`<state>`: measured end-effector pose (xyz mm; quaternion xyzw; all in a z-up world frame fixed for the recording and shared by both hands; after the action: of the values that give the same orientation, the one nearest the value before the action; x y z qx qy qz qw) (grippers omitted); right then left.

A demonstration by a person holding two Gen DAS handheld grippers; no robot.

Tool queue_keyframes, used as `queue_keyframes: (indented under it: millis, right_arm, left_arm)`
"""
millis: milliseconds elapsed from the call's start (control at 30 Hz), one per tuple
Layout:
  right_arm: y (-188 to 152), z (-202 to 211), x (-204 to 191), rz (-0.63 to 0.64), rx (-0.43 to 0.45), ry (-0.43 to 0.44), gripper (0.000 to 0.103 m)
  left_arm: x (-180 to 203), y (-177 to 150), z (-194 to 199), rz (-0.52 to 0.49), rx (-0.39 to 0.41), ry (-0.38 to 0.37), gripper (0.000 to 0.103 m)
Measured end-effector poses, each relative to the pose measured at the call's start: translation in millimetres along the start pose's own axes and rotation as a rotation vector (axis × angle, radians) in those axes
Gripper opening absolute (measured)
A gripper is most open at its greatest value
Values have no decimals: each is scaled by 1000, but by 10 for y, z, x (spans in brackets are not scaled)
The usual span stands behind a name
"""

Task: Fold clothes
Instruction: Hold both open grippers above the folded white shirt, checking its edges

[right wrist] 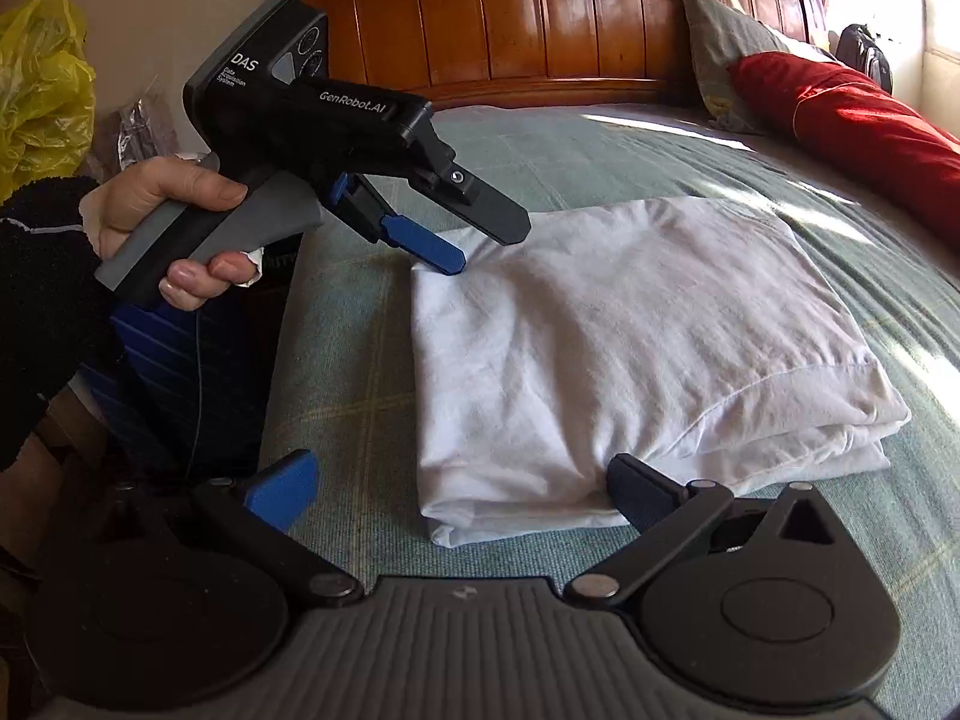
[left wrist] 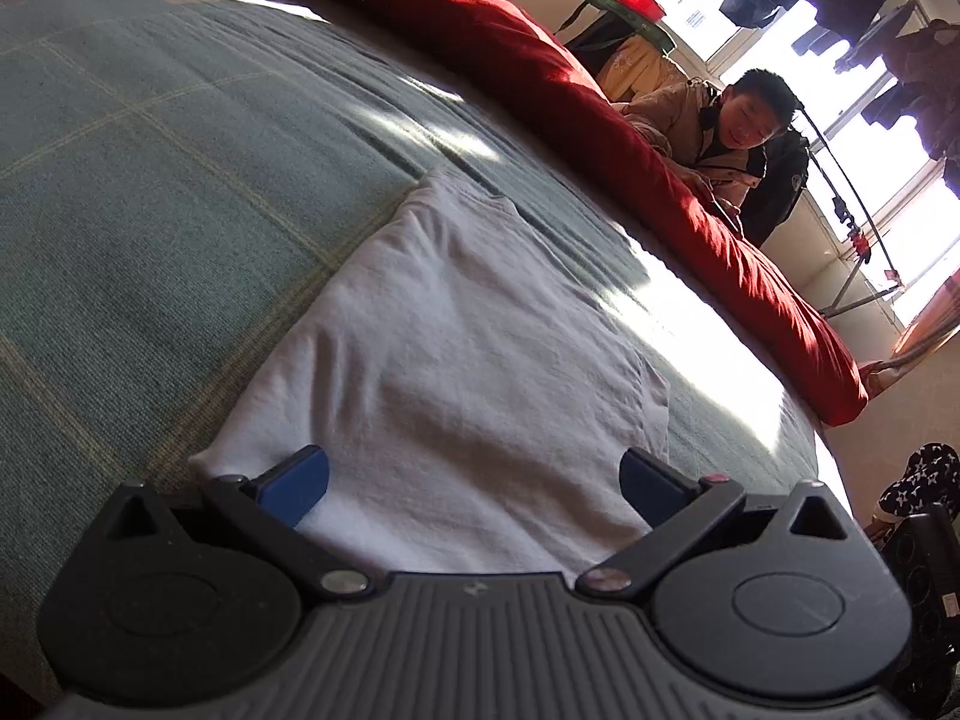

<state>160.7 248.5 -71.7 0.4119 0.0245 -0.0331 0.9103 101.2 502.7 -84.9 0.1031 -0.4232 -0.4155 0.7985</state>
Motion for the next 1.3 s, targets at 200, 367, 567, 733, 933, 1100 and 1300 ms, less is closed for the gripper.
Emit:
queue_keyframes:
  millis: [200, 367, 567, 733, 933, 1100, 1300]
  right_arm:
    - [99, 173, -133, -13, 106, 44, 103]
    - [-38, -40, -183, -19, -11, 53, 103]
    - [111, 218, -123, -52, 71, 73, 103]
    - [102, 7, -218, -76, 12, 140, 103]
    - [89, 115, -133, -13, 12, 65, 103]
    - [351, 150, 307, -65, 95, -57, 103]
    - [306, -259, 800, -194, 15, -96, 103]
  left_arm:
    - [236, -145, -2, -56, -19, -33, 102]
    - [280, -277, -56, -80, -32, -1, 102]
    - [454, -343, -1, -125, -8, -23, 102]
    - [485, -372, -63, -141, -27, 6, 102]
    - [463, -423, 88, -160, 19, 23, 102]
    - [418, -300, 111, -126, 50, 30, 102]
    - [340, -148, 130, -95, 92, 21, 102]
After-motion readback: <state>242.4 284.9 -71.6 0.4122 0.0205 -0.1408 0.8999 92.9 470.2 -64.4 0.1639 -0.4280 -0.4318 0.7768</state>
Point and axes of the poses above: each gripper's, at about its wrist camera, not at the fingertips, and z roughly against the way its jaws point, x to its right, y to its top, the point moved 1 cm from there along -z, roughly the way its jaws point, and after that the axes turned 3 degrees about z, right-handed, at the moved point
